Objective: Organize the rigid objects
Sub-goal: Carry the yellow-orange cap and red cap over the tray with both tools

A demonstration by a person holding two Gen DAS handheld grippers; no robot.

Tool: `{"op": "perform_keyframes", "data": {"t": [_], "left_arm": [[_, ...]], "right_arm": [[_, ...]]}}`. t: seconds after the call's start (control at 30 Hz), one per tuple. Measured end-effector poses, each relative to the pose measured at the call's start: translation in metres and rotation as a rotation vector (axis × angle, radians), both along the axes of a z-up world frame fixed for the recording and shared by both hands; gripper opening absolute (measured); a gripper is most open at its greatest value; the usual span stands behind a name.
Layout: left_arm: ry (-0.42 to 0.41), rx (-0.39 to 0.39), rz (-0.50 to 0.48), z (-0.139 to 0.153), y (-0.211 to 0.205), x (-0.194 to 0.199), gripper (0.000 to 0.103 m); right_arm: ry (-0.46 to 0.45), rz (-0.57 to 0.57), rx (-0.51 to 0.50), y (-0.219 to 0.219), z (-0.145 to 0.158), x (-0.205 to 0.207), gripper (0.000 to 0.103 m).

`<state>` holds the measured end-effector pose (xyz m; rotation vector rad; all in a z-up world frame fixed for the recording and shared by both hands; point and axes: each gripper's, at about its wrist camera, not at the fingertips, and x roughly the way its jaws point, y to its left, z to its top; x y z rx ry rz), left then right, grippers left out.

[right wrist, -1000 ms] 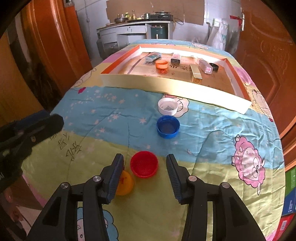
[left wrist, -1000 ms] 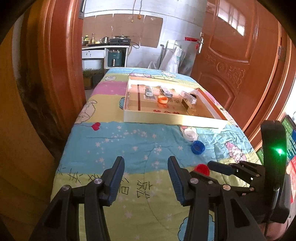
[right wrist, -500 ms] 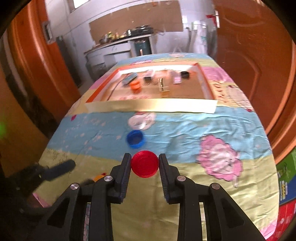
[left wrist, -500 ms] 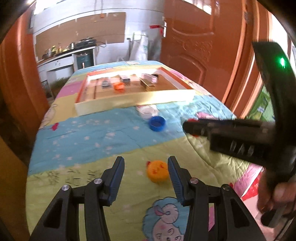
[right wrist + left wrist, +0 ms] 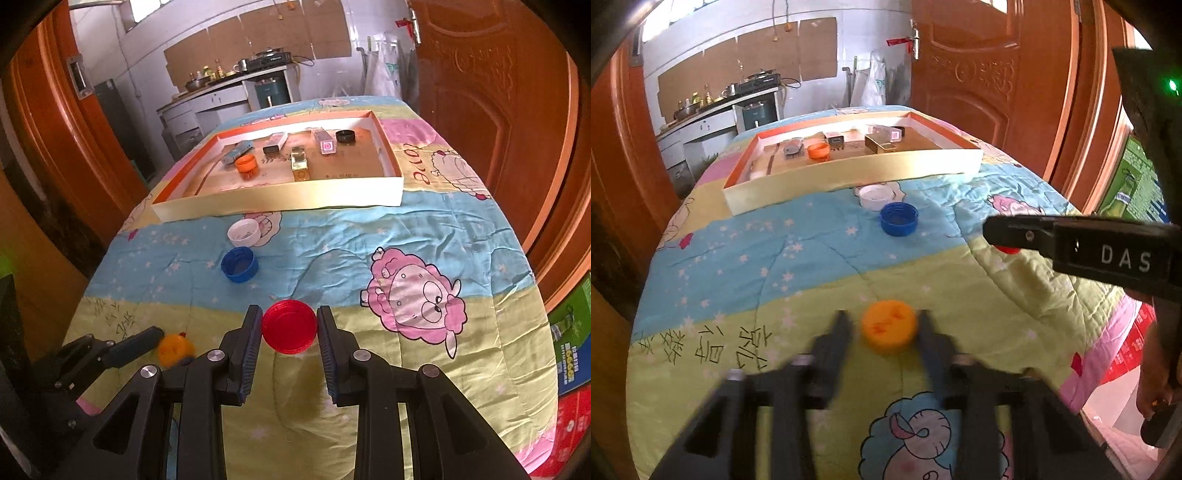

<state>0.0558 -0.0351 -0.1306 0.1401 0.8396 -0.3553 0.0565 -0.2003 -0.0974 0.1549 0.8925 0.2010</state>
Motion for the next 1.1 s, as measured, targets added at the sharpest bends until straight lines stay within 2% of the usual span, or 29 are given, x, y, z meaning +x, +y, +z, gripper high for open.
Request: {"op": "perform_keyframes", "data": {"t": [0.53, 1.1], "left_arm": [[-0.031, -0.031, 0.034, 0.017, 0.008, -0.001, 0.030], [-0.082, -0.073, 0.086, 0.053, 0.017, 0.028, 0.030]], "right_arm": [[-0.010, 0.011, 0.000, 0.004, 0.002, 0.002, 0.031], [-0.069, 0.048, -0.035, 0.012, 0.029, 0.014, 0.031]]}}
